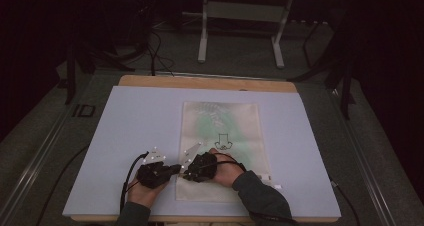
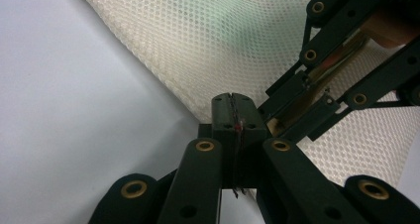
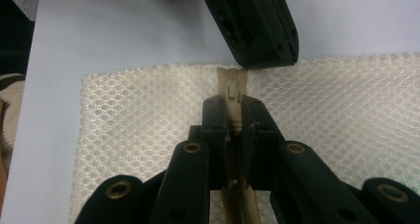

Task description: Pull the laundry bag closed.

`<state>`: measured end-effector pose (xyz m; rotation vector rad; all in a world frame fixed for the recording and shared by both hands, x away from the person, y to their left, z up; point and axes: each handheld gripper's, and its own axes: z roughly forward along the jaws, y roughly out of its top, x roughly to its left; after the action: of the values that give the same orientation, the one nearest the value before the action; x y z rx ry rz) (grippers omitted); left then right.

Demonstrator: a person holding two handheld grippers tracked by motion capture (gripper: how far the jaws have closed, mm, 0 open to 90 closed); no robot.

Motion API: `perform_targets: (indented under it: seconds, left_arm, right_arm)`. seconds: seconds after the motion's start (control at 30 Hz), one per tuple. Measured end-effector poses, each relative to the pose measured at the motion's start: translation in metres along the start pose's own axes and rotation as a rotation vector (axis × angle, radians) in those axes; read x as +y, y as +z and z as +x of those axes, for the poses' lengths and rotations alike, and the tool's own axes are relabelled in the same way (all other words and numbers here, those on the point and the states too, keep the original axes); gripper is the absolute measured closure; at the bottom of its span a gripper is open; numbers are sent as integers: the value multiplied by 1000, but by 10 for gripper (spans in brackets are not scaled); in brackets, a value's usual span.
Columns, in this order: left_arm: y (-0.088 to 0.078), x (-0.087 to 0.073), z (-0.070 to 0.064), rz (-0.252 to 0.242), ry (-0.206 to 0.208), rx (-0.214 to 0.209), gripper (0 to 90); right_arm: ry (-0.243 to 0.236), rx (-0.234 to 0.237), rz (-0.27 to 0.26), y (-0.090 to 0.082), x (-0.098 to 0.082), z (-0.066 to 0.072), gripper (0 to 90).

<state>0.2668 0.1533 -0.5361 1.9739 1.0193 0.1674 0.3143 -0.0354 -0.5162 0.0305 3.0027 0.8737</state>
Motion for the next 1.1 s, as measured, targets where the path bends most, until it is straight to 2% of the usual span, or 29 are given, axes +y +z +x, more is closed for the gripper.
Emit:
perform_targets:
  seconds: [0.27,0.43,0.53,0.63,0.73,0.9,0.93,1.0,1.1]
  left_arm:
    - [4,0,0,15,10,9,888]
    - [9,-1,-4,37,36,54,896]
    - [10,1,-9,56,65,95,898]
    - [11,2,-12,67,93,116,899]
    - [11,2,-11,65,89,110,898]
    - [10,2,-12,63,84,114,897]
    - [10,1,-11,53,75,101,896]
    - [6,1,-6,40,24,57,894]
    - [2,1,-7,31,16,28,892]
  right_arm:
    - [8,0,-13,1,0,0,822]
    - [-7,-4,-6,1,1,0,822]
    - [-11,-16,10,0,2,1,822]
    - [-20,-16,23,-2,1,1,823]
    - [-25,-18,40,-6,-2,0,823]
    - [-22,-12,40,-8,-6,-1,822]
    - [-23,-12,42,-8,-6,-1,822]
    - [-25,-12,44,-8,-6,-1,822]
    - [-18,-7,41,-8,-6,-1,822]
